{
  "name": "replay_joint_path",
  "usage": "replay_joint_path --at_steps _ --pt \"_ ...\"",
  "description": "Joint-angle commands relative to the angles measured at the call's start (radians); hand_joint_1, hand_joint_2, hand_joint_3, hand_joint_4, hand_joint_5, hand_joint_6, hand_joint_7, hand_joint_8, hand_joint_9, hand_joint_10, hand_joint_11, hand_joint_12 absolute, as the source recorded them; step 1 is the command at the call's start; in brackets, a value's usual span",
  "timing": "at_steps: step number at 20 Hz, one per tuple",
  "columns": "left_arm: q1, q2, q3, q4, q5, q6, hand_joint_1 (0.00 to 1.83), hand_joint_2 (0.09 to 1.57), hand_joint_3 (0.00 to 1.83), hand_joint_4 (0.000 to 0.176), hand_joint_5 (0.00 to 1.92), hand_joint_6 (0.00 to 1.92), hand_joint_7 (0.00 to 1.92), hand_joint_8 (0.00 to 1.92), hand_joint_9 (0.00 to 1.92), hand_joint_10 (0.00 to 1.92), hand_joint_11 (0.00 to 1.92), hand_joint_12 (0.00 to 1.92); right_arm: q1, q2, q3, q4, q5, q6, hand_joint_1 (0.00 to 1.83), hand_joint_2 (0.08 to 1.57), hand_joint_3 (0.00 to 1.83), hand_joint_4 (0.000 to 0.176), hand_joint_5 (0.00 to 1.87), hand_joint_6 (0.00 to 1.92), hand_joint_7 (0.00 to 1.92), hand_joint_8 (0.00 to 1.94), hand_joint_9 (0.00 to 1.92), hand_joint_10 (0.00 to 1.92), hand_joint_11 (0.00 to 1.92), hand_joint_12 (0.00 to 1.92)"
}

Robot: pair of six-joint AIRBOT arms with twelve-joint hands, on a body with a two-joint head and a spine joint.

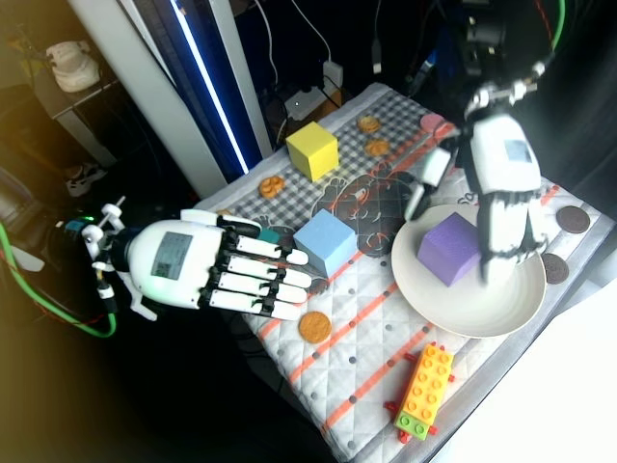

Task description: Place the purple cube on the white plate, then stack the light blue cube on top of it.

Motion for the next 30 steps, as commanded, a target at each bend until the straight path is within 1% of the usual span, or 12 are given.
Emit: replay_joint_path --at_steps 1,6,13,15,17,19,23,24,25,27,28,30 --pt "0.015 0.055 -0.049 0.002 -0.197 -0.004 0.73 0.80 0.00 0.176 0.00 0.00 0.14 0.00 0.17 0.00 0.00 0.58 0.018 0.005 0.006 0.023 0.136 0.008 0.39 1.22 0.00 0.142 0.41 0.00 0.14 0.00 0.08 0.01 0.00 0.18" --pt "0.196 0.319 -0.351 0.054 -0.521 -0.053 0.71 0.80 0.00 0.176 0.00 0.00 0.07 0.00 0.13 0.00 0.00 0.54 0.053 0.015 -0.007 -0.002 0.224 0.049 0.56 1.00 0.00 0.175 0.10 0.00 0.08 0.00 0.05 0.00 0.01 0.09" --pt "0.488 0.461 -0.533 0.044 -0.791 -0.237 0.95 0.84 0.01 0.154 0.01 0.00 0.13 0.01 0.07 0.00 0.00 0.02 0.176 -0.064 0.045 -0.092 0.076 0.079 0.70 0.91 0.00 0.164 0.00 0.00 0.00 0.00 0.03 0.01 0.16 0.07" --pt "0.527 0.463 -0.546 0.047 -0.824 -0.317 0.93 0.87 0.02 0.085 0.03 0.01 0.13 0.00 0.04 0.00 0.00 0.00 0.209 -0.091 0.072 -0.112 0.013 0.089 0.58 0.92 0.00 0.176 0.00 0.00 0.00 0.00 0.14 0.00 0.20 0.47" --pt "0.570 0.462 -0.541 0.044 -0.838 -0.406 1.01 0.87 0.01 0.095 0.09 0.01 0.17 0.00 0.09 0.01 0.02 0.02 0.256 -0.126 0.104 -0.138 -0.057 0.090 0.54 0.97 0.00 0.176 0.00 0.00 0.02 0.00 0.14 0.00 0.01 0.91" --pt "0.587 0.457 -0.534 0.020 -0.826 -0.418 1.03 0.86 0.00 0.074 0.15 0.01 0.27 0.01 0.22 0.01 0.00 0.43 0.281 -0.145 0.119 -0.154 -0.089 0.090 0.65 0.97 0.00 0.176 0.06 0.01 0.08 0.01 0.16 0.01 0.02 0.75" --pt "0.600 0.442 -0.497 0.016 -0.807 -0.518 1.06 0.88 0.00 0.122 0.14 0.00 0.29 0.00 0.25 0.01 0.00 0.32 0.288 -0.153 0.129 -0.162 -0.118 0.090 0.63 0.99 0.00 0.176 0.13 0.00 0.20 0.01 0.33 0.02 0.17 0.85" --pt "0.603 0.441 -0.492 0.016 -0.807 -0.534 1.06 0.88 0.00 0.121 0.14 0.00 0.29 0.00 0.25 0.00 0.00 0.29 0.288 -0.153 0.132 -0.162 -0.125 0.090 0.63 1.01 0.00 0.161 0.18 0.00 0.24 0.00 0.38 0.01 0.21 0.86" --pt "0.605 0.440 -0.491 0.015 -0.807 -0.536 1.05 0.89 0.00 0.115 0.12 0.00 0.29 0.00 0.24 0.00 0.00 0.28 0.288 -0.153 0.134 -0.162 -0.131 0.090 0.74 1.05 0.00 0.016 0.47 0.02 0.61 0.04 0.66 0.05 0.35 0.85" --pt "0.608 0.438 -0.491 0.014 -0.806 -0.536 1.06 0.90 0.00 0.112 0.13 0.00 0.29 0.00 0.23 0.00 0.00 0.26 0.289 -0.153 0.136 -0.162 -0.137 0.090 0.93 1.11 0.00 0.000 0.83 0.01 1.15 0.08 1.09 0.24 0.60 1.26" --pt "0.608 0.437 -0.491 0.013 -0.806 -0.536 1.07 0.88 0.00 0.115 0.15 0.00 0.33 0.01 0.27 0.01 0.00 0.35 0.289 -0.153 0.136 -0.162 -0.137 0.090 1.21 1.09 0.01 0.000 0.92 0.61 1.17 0.71 1.23 0.40 0.82 1.34" --pt "0.610 0.437 -0.491 0.010 -0.808 -0.536 1.06 0.89 0.00 0.125 0.15 0.00 0.33 0.00 0.28 0.01 0.00 0.37 0.291 -0.156 0.138 -0.162 -0.137 0.090 1.26 1.11 0.00 0.000 0.94 0.77 1.07 1.08 1.17 0.91 0.97 1.44"
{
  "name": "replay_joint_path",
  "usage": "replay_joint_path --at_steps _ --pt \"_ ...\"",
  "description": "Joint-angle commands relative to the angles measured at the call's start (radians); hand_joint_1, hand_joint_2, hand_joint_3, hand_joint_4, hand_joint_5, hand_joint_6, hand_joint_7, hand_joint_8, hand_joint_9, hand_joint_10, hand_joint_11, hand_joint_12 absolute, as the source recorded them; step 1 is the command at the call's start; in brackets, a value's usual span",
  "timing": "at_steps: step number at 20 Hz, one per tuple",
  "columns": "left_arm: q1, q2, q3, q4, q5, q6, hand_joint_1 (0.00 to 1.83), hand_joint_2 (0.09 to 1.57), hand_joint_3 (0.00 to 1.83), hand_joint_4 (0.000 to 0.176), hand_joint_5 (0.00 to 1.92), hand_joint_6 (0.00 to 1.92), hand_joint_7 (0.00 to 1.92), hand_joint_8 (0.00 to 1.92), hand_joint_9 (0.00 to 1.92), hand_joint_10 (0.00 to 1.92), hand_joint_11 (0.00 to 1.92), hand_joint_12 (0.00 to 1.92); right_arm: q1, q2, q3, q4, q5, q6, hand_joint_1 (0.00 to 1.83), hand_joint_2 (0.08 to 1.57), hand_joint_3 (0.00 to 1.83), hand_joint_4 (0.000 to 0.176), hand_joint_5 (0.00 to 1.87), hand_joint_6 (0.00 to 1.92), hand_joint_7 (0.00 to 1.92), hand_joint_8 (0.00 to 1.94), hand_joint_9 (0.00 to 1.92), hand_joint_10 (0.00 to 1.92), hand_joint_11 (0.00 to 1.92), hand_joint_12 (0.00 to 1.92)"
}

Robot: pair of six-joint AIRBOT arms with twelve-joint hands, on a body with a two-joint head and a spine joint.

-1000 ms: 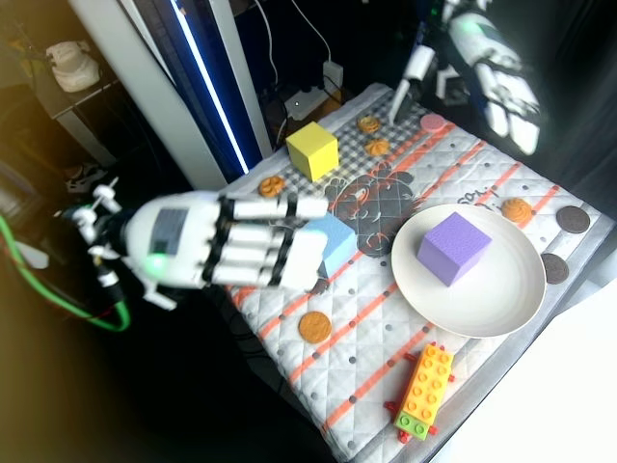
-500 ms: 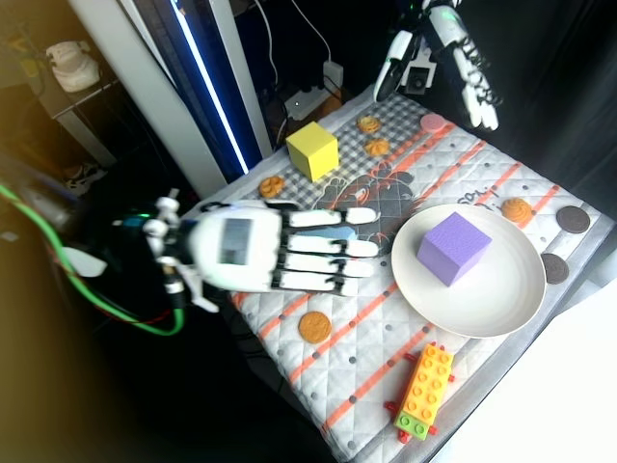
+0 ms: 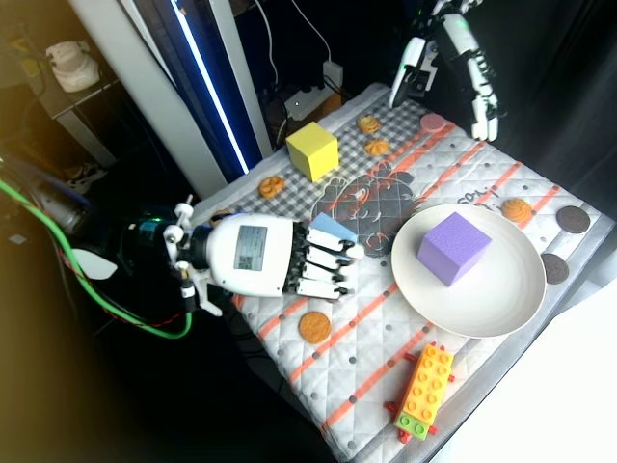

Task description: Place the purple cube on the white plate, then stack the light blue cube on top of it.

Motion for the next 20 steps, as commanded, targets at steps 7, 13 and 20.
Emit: replay_joint_path --at_steps 7,13,20 --pt "0.005 0.000 0.002 -0.010 -0.126 -0.011 1.04 0.90 0.00 0.121 0.17 0.00 0.33 0.00 0.30 0.01 0.00 0.48 0.078 0.002 0.024 -0.007 0.156 0.063 1.26 1.11 0.00 0.000 0.95 0.84 1.08 1.01 1.06 0.82 0.86 1.37" --pt "0.013 -0.004 0.005 -0.018 -0.121 -0.011 1.01 0.91 0.00 0.105 0.18 0.00 0.31 0.00 0.28 0.00 0.00 0.53 0.290 -0.109 0.134 -0.025 0.101 0.063 1.25 1.09 0.00 0.000 0.94 0.97 1.17 0.75 1.27 0.32 1.02 1.00" --pt "0.002 -0.025 0.029 -0.002 -0.089 -0.011 0.97 0.91 0.00 0.084 0.21 0.00 0.36 0.00 0.34 0.01 0.00 0.60 0.472 -0.235 0.252 -0.098 -0.062 0.062 1.26 1.09 0.00 0.000 0.93 0.95 1.16 0.82 1.39 0.28 1.13 1.09"
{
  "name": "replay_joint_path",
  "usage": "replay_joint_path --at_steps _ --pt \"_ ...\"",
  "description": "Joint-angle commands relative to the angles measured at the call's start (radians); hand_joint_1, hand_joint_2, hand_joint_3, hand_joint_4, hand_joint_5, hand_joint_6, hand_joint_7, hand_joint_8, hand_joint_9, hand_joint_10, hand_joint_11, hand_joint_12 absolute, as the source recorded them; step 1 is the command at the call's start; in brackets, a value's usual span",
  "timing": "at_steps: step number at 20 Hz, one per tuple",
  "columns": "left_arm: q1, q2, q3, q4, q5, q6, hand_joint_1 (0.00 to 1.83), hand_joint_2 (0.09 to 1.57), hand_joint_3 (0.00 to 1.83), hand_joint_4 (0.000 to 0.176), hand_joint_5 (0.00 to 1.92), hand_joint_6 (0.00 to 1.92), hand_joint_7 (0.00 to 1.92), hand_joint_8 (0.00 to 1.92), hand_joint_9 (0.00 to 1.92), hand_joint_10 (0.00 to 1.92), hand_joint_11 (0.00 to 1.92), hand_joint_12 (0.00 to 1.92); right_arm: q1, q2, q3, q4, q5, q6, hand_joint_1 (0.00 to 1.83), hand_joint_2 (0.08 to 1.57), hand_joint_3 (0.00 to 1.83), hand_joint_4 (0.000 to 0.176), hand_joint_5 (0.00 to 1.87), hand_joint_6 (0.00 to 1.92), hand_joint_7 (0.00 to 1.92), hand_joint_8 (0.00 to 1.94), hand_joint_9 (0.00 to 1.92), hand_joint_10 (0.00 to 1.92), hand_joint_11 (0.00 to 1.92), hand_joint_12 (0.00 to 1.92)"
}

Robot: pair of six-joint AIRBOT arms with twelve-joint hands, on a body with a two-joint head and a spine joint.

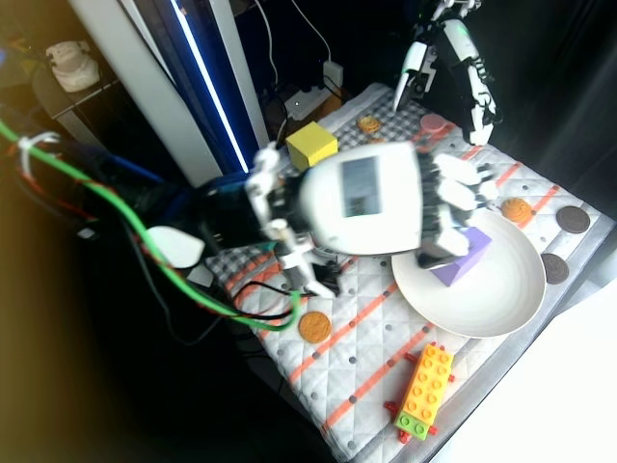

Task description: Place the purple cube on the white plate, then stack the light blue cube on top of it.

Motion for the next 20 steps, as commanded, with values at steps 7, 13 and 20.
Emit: replay_joint_path --at_steps 7,13,20 --pt "-0.015 -0.007 0.011 0.018 -0.094 -0.020 0.97 0.91 0.00 0.090 0.21 0.00 0.36 0.00 0.33 0.01 0.00 0.66 0.040 -0.026 0.021 -0.006 0.017 -0.059 1.29 1.06 0.00 0.000 1.00 0.74 1.23 0.78 1.47 0.44 1.20 1.20" --pt "-0.017 -0.010 0.014 0.024 -0.095 -0.028 0.97 0.92 0.00 0.095 0.20 0.00 0.37 0.00 0.33 0.01 0.00 0.64 0.040 -0.059 0.055 -0.005 -0.031 -0.059 1.29 1.06 0.00 0.000 1.02 0.76 1.22 0.77 1.34 0.56 1.15 1.16" --pt "-0.022 -0.015 0.018 0.029 -0.090 -0.039 0.96 0.92 0.00 0.089 0.21 0.00 0.36 0.00 0.32 0.00 0.00 0.67 0.041 -0.069 0.060 -0.002 -0.034 -0.059 1.29 1.07 0.00 0.000 0.99 0.76 1.19 0.83 1.38 0.45 1.13 1.15"
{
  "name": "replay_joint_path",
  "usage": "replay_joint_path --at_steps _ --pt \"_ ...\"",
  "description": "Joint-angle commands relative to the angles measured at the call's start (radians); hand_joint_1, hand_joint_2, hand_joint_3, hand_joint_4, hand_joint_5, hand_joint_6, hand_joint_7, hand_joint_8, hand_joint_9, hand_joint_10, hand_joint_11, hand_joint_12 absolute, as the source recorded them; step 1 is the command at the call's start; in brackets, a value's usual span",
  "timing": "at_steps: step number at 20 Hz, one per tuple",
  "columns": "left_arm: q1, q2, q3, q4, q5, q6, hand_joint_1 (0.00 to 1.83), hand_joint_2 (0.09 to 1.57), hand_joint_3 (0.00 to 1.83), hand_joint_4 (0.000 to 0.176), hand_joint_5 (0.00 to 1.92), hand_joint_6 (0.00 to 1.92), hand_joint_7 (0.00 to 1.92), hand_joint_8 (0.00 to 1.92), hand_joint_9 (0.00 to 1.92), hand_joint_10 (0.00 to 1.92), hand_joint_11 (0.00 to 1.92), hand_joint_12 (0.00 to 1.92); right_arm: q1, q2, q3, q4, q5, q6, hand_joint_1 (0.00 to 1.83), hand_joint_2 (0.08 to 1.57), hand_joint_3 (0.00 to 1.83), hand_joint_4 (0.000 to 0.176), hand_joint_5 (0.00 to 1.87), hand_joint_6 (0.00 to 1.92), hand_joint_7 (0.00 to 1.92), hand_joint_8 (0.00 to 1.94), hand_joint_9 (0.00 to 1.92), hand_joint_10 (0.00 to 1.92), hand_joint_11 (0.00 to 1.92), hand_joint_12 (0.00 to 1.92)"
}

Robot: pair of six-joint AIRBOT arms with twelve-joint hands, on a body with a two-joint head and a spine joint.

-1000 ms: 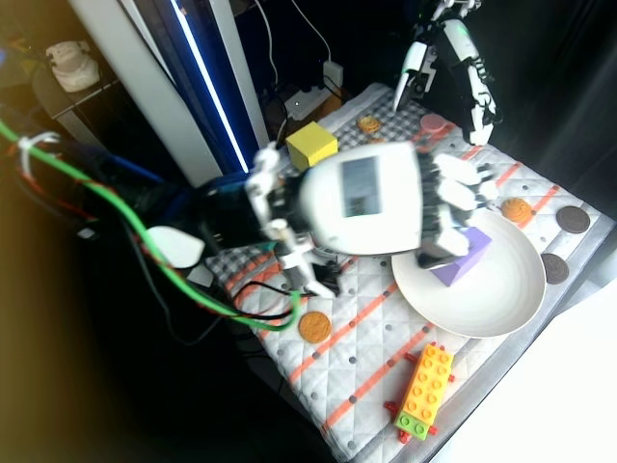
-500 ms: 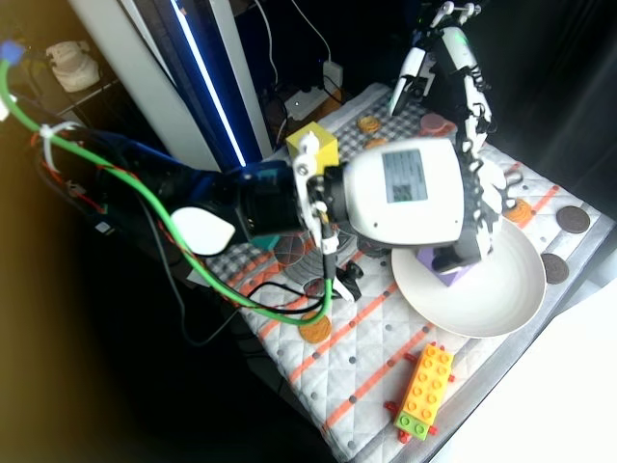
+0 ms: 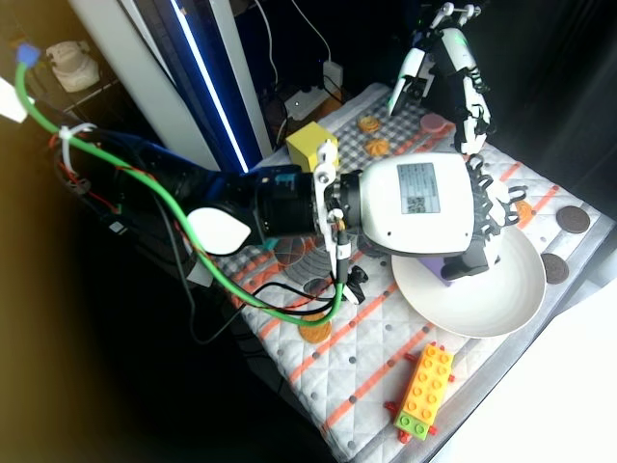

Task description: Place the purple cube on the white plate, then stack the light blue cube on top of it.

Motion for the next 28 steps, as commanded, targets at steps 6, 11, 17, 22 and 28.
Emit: replay_joint_path --at_steps 6,11,17,22,28 --pt "-0.010 -0.002 0.004 0.008 -0.116 -0.021 0.99 0.92 0.00 0.094 0.20 0.00 0.35 0.00 0.29 0.00 0.00 0.46 0.021 0.004 0.006 0.030 0.096 0.002 1.27 1.10 0.01 0.000 0.90 0.90 1.11 0.95 1.24 0.46 0.98 1.18" --pt "-0.010 -0.001 0.004 0.008 -0.116 -0.021 0.97 0.93 0.00 0.092 0.21 0.00 0.37 0.00 0.31 0.01 0.00 0.56 0.006 0.009 0.003 0.061 0.109 0.002 0.78 1.03 0.00 0.090 0.27 0.00 0.57 0.00 0.66 0.00 0.38 0.91" --pt "-0.010 -0.001 0.005 0.007 -0.116 -0.024 0.96 0.94 0.00 0.094 0.22 0.00 0.36 0.00 0.30 0.01 0.00 0.49 -0.012 0.029 -0.013 0.089 0.149 0.002 0.66 0.96 0.00 0.127 0.06 0.00 0.40 0.00 0.49 0.00 0.19 1.00" --pt "-0.006 0.006 0.003 -0.005 -0.148 -0.032 0.99 0.94 0.00 0.077 0.20 0.00 0.33 0.00 0.27 0.00 0.00 0.51 -0.060 0.126 -0.086 0.146 0.309 0.002 0.59 0.88 0.00 0.176 0.00 0.00 0.00 0.00 0.05 0.01 0.00 0.95" --pt "0.063 0.068 -0.006 -0.030 -0.391 -0.206 0.85 0.97 0.00 0.127 0.08 0.00 0.20 0.00 0.12 0.00 0.00 0.08 -0.355 0.329 -0.264 0.332 0.696 0.002 0.54 0.86 0.01 0.176 0.00 0.00 0.00 0.00 0.00 0.00 0.00 0.00"
